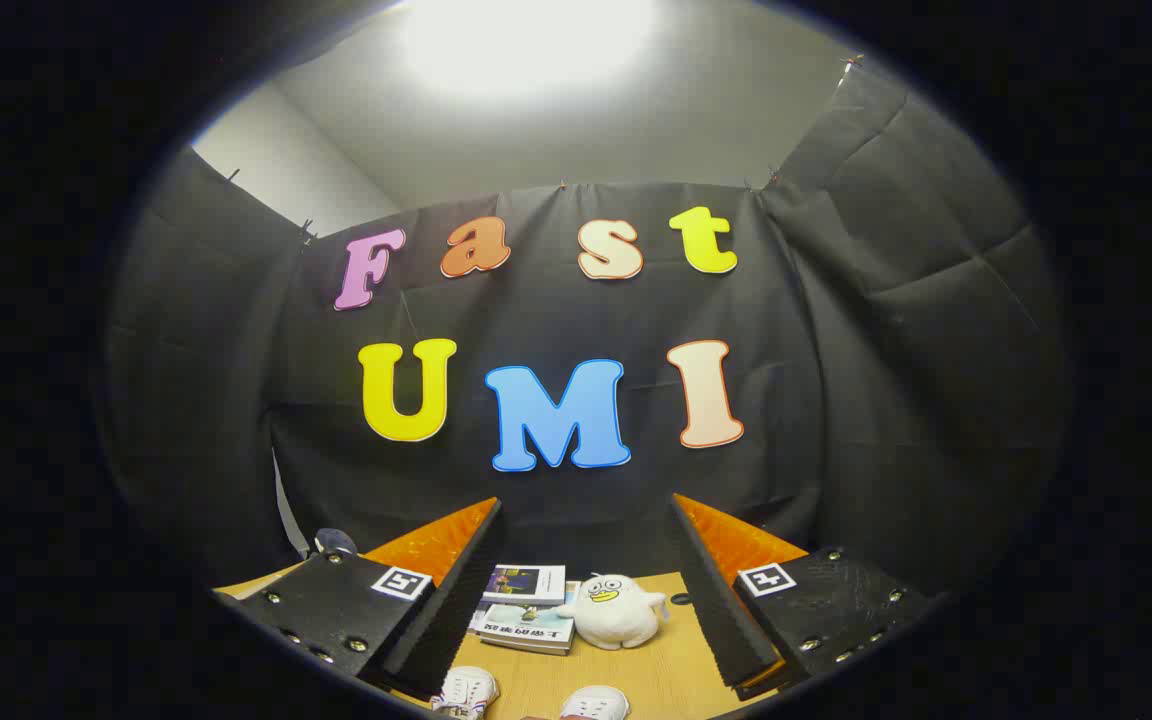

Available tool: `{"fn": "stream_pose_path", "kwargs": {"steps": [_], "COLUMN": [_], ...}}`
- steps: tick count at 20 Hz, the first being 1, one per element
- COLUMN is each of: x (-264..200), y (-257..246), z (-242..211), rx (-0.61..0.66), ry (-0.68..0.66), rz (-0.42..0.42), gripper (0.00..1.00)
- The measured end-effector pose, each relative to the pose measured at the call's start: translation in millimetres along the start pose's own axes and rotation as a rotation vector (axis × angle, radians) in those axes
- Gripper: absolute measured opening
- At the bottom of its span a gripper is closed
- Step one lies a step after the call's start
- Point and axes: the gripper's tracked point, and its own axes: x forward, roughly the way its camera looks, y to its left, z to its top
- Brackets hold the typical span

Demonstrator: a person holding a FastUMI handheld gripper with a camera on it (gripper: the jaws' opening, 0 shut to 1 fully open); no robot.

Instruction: Open the storage box then place both shoes into the box .Put the left shoe in first, then the right shoe, with the right side of both shoes facing outward in a uniform manner.

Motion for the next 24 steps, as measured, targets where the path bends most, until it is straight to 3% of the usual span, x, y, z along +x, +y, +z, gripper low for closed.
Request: {"fn": "stream_pose_path", "kwargs": {"steps": [12, 24], "x": [1.1, 9.5], "y": [-15.5, 8.5], "z": [-0.3, -24.1], "rx": [0.0, 0.027], "ry": [0.011, 0.072], "rz": [-0.055, 0.008], "gripper": [0.96, 0.96]}}
